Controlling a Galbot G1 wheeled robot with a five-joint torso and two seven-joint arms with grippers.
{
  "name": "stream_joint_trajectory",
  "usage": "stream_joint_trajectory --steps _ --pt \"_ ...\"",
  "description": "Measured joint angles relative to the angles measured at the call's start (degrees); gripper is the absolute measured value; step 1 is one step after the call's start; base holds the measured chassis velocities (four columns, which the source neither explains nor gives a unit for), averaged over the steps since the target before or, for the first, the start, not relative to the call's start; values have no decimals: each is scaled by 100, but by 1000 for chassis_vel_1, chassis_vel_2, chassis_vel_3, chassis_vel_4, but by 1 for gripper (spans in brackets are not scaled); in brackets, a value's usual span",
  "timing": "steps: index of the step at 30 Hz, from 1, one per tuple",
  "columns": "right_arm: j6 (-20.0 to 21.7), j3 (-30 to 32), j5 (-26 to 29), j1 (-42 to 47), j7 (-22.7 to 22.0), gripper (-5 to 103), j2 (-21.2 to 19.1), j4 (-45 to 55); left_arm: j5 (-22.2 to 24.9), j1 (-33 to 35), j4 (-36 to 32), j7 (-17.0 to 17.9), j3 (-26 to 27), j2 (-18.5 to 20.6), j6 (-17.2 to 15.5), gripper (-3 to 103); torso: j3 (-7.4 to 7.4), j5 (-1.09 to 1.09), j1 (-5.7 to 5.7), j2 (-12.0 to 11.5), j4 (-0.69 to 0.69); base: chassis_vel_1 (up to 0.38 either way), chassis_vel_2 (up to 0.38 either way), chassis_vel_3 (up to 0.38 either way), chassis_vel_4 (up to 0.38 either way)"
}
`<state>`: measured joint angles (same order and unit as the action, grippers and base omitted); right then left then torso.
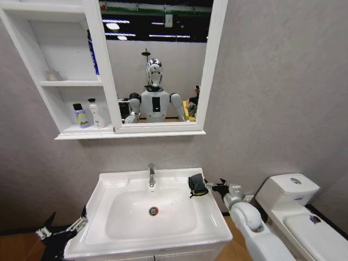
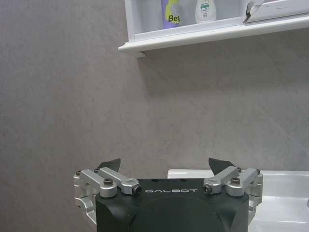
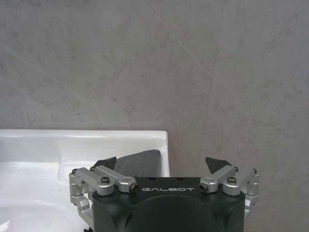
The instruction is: Move facial cleanser and shampoo from washbasin to cabinet, then wipe washbasin with towel.
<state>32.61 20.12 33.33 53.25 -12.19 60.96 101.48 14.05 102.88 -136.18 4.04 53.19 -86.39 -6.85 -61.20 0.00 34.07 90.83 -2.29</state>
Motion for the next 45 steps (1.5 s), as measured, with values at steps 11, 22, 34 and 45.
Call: stream_joint_trajectory --steps 11,22,34,45 --pt "988 -1215 989 -1229 -1435 100 59 -614 0 0 -1 1 1 0 1 100 0 -1 0 0 0 0 0 0 0" --pt "990 -1601 1190 -1591 -1700 100 122 -1151 0 0 -1 1 1 0 1 100 0 0 0 1 -1 0 0 0 0" --pt "969 -1688 1160 -1675 -1599 91 210 -1464 0 1 -1 1 0 0 1 100 1 0 0 1 -1 0 0 0 0" --pt "959 -1706 1066 -1702 -1551 82 270 -1608 0 0 -1 1 1 0 1 100 1 0 0 1 -1 0 0 0 0"
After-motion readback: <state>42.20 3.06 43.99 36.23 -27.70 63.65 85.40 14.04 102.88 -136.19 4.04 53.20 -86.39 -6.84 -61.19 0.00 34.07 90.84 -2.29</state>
